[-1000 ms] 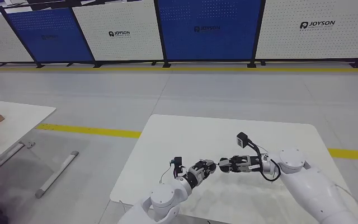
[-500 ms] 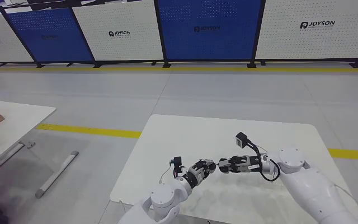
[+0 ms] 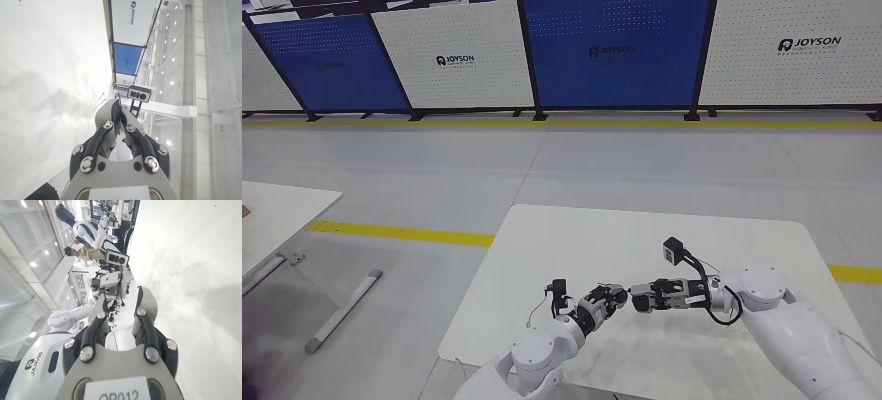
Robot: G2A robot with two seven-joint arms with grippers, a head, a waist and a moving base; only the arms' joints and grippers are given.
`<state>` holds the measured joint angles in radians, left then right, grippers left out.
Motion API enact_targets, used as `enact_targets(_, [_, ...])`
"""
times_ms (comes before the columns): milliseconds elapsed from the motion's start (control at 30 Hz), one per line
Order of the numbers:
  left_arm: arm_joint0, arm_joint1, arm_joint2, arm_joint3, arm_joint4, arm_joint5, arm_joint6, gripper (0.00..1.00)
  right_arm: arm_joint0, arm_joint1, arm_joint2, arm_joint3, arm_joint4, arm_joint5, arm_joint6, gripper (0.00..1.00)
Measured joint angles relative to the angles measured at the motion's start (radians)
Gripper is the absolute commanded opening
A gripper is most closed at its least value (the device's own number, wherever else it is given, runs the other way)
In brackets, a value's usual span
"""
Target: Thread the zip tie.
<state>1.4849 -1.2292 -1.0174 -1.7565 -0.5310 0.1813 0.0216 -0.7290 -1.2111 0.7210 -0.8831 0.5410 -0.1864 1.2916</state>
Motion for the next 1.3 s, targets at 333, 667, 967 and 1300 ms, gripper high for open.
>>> enact_targets(333, [0.002,-0.002,-0.004,0.002,0.0,-0.001,-0.005,0.0,-0.003,-0.005,0.015,0.003,-0.014,0.004,0.003,0.0])
enact_targets(667, [0.004,-0.001,0.006,-0.001,0.039,0.013,-0.011,1.0,-0.008,-0.006,0.032,0.001,-0.025,0.0,-0.002,0.0])
enact_targets(967, [0.004,-0.002,0.006,-0.001,0.039,0.012,-0.011,1.0,-0.014,-0.006,0.032,-0.007,-0.028,0.002,-0.01,0.0])
enact_targets(1300, [0.022,0.001,-0.023,-0.011,0.002,-0.046,-0.06,1.0,-0.038,0.002,0.058,-0.043,-0.02,0.007,0.06,0.0])
